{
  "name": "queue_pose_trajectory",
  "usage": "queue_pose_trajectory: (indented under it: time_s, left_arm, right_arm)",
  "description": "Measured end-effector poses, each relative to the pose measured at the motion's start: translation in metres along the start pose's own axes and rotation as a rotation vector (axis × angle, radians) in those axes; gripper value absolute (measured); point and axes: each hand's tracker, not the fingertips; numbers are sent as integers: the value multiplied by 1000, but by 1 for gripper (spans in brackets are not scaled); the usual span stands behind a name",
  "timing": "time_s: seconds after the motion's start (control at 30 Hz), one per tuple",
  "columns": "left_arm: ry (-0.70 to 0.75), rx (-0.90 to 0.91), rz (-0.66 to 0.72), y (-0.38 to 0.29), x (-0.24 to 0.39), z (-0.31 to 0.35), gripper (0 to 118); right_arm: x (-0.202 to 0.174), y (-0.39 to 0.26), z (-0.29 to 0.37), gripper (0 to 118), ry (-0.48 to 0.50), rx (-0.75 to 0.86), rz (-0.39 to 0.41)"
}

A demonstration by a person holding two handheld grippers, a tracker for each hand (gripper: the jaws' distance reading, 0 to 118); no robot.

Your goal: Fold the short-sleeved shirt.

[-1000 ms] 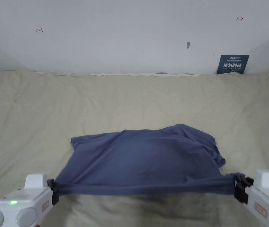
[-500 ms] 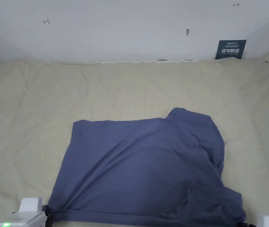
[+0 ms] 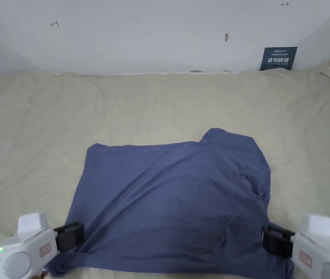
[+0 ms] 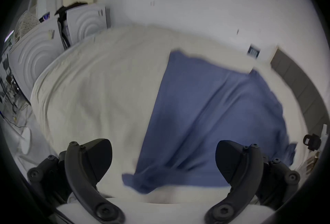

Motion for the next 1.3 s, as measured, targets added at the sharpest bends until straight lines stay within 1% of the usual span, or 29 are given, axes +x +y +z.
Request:
queue_pose_trajectory:
  time_s: [0.1,0.17,0.3,0.33,0.37,0.4,0.43,0.47,0.5,0.53,0.57,0.63,0.77,0.9,0.93,1.0,1.1,1.13,1.2,1.23,1.27,1.3]
  left_arm:
    - [-55,132,4,31,18,24,116]
    - [-82,253,0,48,32,41,116]
    - [-82,434,-25,65,56,64,116]
    - [-80,466,-41,66,62,67,115]
    - [-76,486,-59,67,66,69,112]
    - [-75,509,-80,66,71,72,99]
    - [-80,527,-111,65,75,74,81]
    - [-88,535,-133,63,77,74,52]
    - [-105,540,-162,62,80,75,2]
    - [-105,531,-174,61,83,74,1]
    - [-103,531,-166,58,86,76,0]
    - [-135,510,-194,58,86,75,0]
    - [-111,475,-209,57,85,72,0]
    - [-95,301,-203,53,67,58,0]
    - [-107,240,-203,50,60,53,0]
    - [-141,180,-189,38,41,43,0]
    - [-119,28,-147,22,15,28,0]
    - [-105,6,-123,14,6,24,0]
    - [-62,-53,-121,2,-8,16,4]
    - [-36,-64,-124,-6,-15,12,12]
    - [-26,-91,-120,-13,-20,10,28]
    - [-19,-135,-105,-18,-27,5,65]
  right_arm:
    - [-16,37,25,113,3,169,24]
    - [-26,51,39,113,-1,249,42]
    - [-46,66,63,112,-17,392,84]
    - [-50,67,67,109,-26,419,90]
    - [-54,67,70,101,-28,443,101]
    - [-57,67,73,84,-31,455,108]
    - [-60,66,76,69,-41,469,116]
    - [-63,66,78,45,-49,483,124]
    - [-65,65,77,13,-52,496,134]
    - [-66,65,78,2,-58,510,148]
    - [-68,64,80,1,-72,518,147]
    - [-67,64,82,1,-64,527,148]
    - [-67,65,83,1,-66,529,145]
    - [-64,62,80,1,-52,513,145]
    - [-63,61,79,1,-47,509,146]
    - [-61,58,77,1,-39,497,143]
    - [-58,55,74,1,-34,477,137]
    - [-57,54,72,1,-35,470,135]
    - [-55,51,69,1,-37,458,133]
    - [-54,50,68,1,-40,448,134]
    - [-53,50,66,1,-41,440,133]
    - [-52,48,64,1,-40,433,130]
